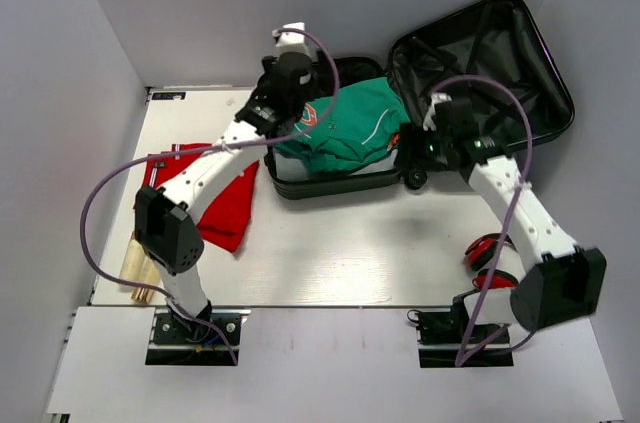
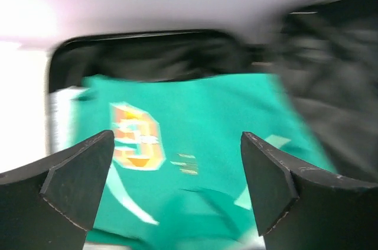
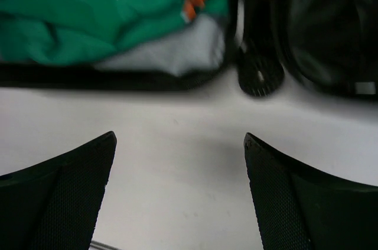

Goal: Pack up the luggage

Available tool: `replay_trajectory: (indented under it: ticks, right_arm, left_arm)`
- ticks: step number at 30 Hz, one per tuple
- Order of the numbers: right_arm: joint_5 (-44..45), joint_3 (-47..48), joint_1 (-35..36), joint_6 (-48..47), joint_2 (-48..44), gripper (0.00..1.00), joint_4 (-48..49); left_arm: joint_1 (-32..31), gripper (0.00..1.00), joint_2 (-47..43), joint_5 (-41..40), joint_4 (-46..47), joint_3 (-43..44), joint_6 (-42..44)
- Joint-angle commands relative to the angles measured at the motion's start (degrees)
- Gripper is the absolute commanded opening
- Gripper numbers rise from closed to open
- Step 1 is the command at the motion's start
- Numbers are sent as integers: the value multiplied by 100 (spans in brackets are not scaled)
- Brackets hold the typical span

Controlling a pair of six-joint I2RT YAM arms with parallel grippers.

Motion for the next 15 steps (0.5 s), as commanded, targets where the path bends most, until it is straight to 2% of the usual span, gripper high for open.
replay_trajectory:
  ticks: [1, 2, 3, 4, 5, 6, 8, 9, 11, 12, 15]
  right_arm:
    - [-747, 1055, 19, -188, 646, 90, 524]
    - [-792, 1266, 11, -249, 1013, 86, 420]
    - [-809, 1912, 10, -258, 1373, 81, 340]
    - [-757, 2101, 2, -284, 1716, 75, 244]
    - [-696, 2390, -16, -302, 1850, 67, 252]
    - [-582, 2497, 10, -328, 2112, 51, 278]
    - [-450, 2813, 10, -468, 2509, 45, 392]
    - [-310, 2884, 2, -478, 2893, 38, 445]
    - [-256, 3218, -7, -487, 3186, 36, 419]
    - [-99, 3324, -7, -487, 3579, 31, 288]
    - [402, 3553, -7, -373, 3994, 26, 76]
  left_arm:
    - [376, 94, 537, -281, -1237, 66, -81]
    - [464, 91, 782, -281, -1256, 15, -73]
    - [508, 79, 828, -264, -1283, -21, -73]
    - [561, 74, 915, -255, -1309, -108, -73]
    - [570, 70, 951, -263, -1283, -204, -73]
    - [570, 64, 1064, -255, -1344, -214, -160]
    - [649, 58, 1136, -53, -1511, -267, -213]
    - [667, 46, 1223, 0, -1572, -293, -283]
    - [719, 34, 1276, 70, -1852, -407, -389]
    - [754, 23, 1303, 53, -1959, -503, -538]
    - [895, 8, 1198, 36, -2434, -1029, -960]
